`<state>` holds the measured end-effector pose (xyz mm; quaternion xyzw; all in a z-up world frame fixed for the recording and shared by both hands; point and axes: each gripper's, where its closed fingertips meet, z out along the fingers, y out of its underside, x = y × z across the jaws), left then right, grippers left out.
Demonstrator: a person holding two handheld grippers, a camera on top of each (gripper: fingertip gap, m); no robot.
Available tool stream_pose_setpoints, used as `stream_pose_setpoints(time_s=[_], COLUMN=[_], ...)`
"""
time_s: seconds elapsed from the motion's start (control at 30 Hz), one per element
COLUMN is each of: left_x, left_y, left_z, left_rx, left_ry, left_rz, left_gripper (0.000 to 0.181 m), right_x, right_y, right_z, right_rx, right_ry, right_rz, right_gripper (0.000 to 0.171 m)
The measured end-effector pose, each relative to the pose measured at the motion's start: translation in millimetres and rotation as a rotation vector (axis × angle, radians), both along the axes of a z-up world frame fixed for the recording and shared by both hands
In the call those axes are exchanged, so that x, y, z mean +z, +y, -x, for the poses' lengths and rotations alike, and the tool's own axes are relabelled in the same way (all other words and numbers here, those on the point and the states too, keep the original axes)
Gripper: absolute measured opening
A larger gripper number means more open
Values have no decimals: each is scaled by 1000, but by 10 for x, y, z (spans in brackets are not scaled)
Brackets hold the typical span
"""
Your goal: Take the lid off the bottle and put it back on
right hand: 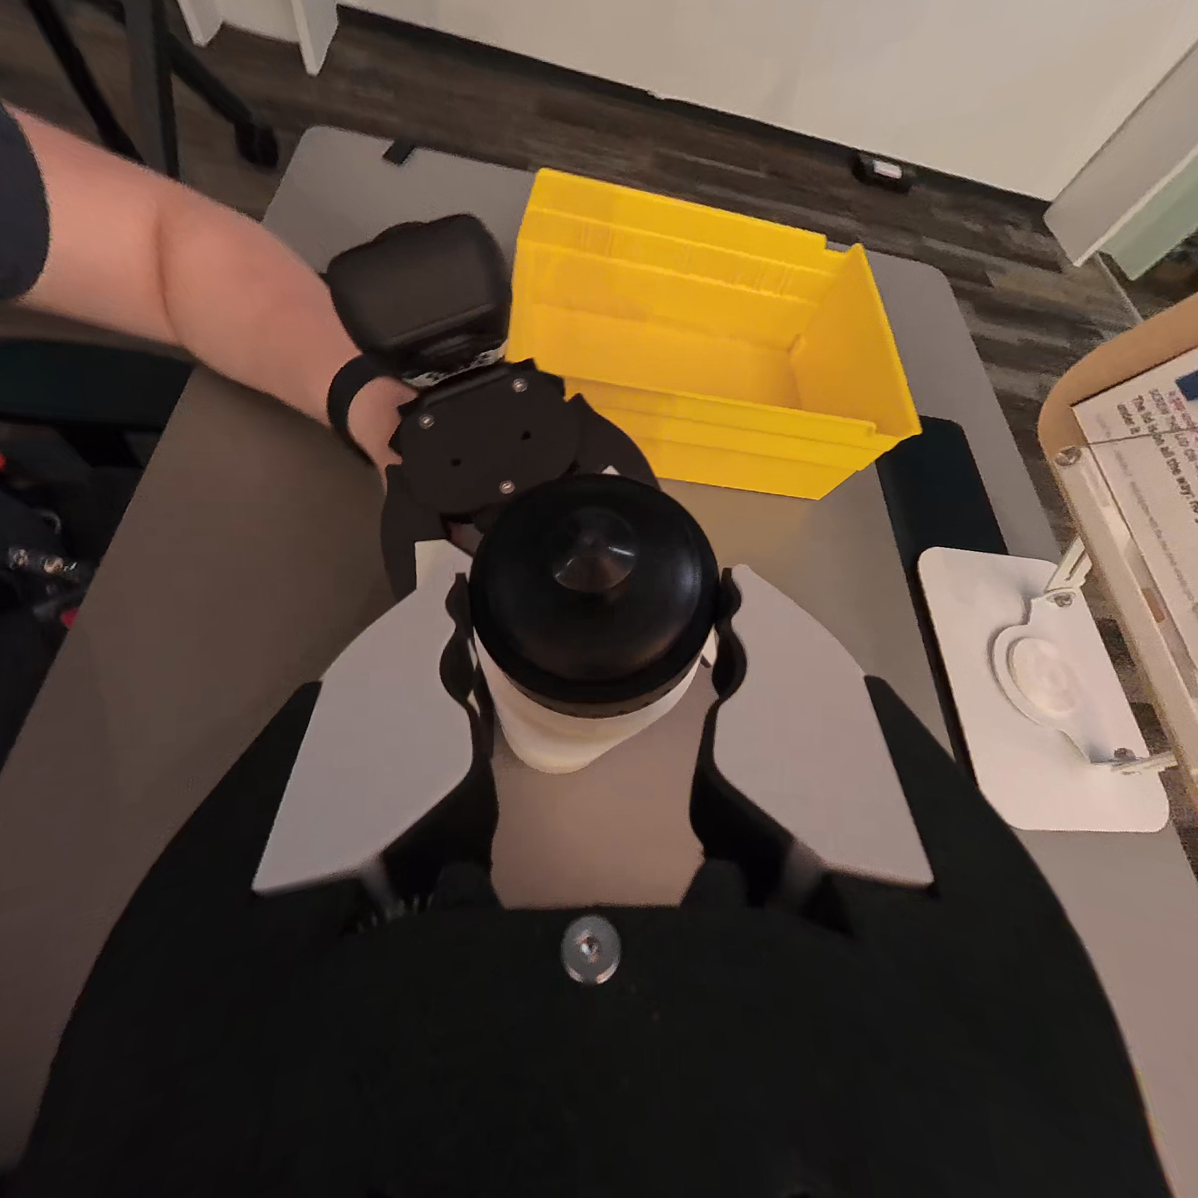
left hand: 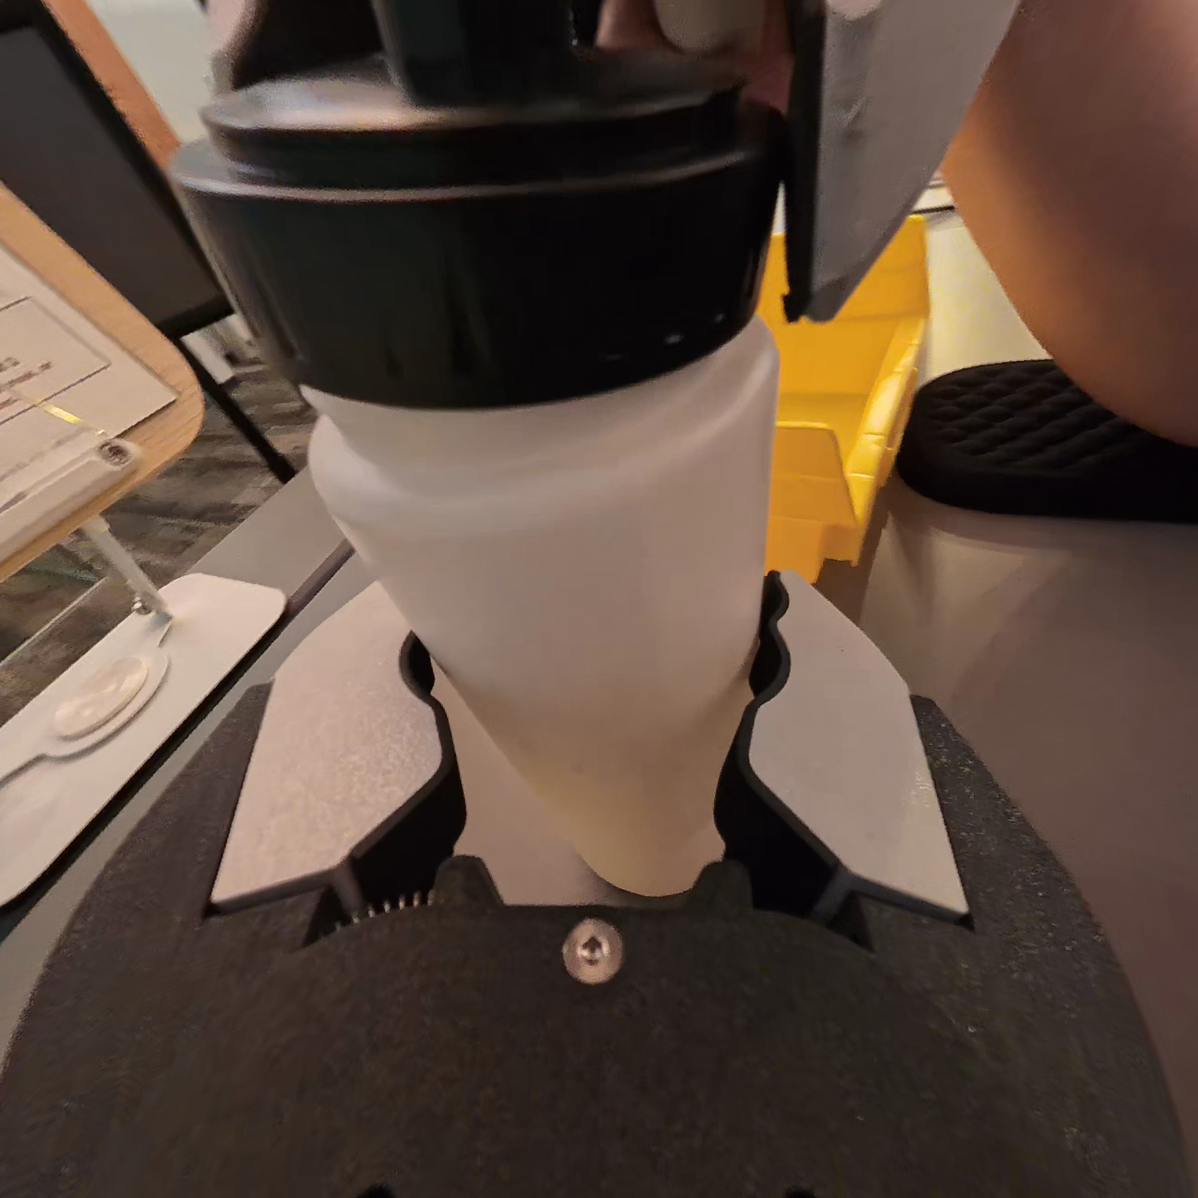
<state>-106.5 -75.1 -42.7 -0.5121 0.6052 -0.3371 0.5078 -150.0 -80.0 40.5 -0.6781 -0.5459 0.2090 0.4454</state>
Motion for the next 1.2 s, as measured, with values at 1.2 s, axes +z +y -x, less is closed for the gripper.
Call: stream_pose_setpoints(time_s=[1.2], left_x=[18], left_y=[646], left_z=[30], left_rx=[339], left_ry=[-44], left_rz=[60], left_gripper=[97], right_x=[243], right_y=[526], right_z=[-196], right_rx=[-605], right_ry=[-170], right_rz=[377], right_gripper=[84])
